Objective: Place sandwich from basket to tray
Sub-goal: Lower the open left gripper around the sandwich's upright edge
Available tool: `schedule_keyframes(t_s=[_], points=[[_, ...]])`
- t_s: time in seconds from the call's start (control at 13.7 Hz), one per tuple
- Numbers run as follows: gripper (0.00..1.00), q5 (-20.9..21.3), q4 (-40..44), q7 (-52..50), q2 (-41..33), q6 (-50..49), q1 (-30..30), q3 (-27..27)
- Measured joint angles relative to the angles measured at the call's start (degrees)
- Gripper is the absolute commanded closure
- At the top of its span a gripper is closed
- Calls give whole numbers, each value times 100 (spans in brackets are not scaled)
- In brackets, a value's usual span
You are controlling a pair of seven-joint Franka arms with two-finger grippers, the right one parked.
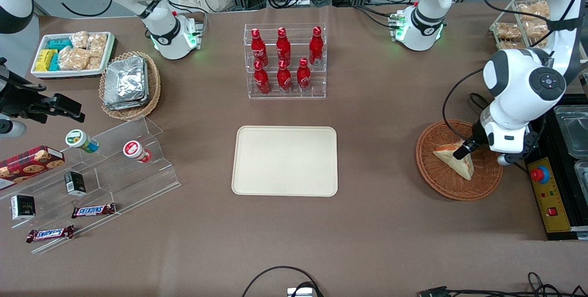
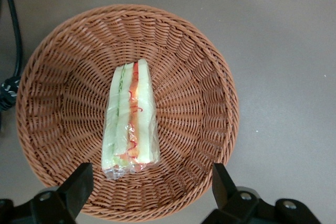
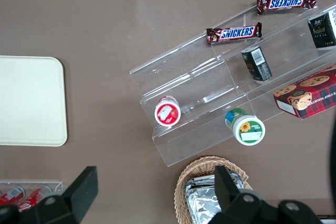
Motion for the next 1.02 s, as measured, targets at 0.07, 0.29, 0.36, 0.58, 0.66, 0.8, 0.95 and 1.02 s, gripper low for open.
schedule_keyframes(t_s=[0.07,0.29,0.36,0.58,0.66,0.8,0.95,1.02], points=[[0,-11,-15,0,44,16,8,1],[0,-13,-52,12,283,108,226,9],[0,-13,-55,15,383,172,287,10],[0,-13,-63,15,604,358,361,11],[0,-13,-84,15,647,452,363,11],[0,-14,-183,15,692,633,363,10],[0,-15,-244,15,711,671,363,10],[0,-17,-260,15,726,673,363,10]])
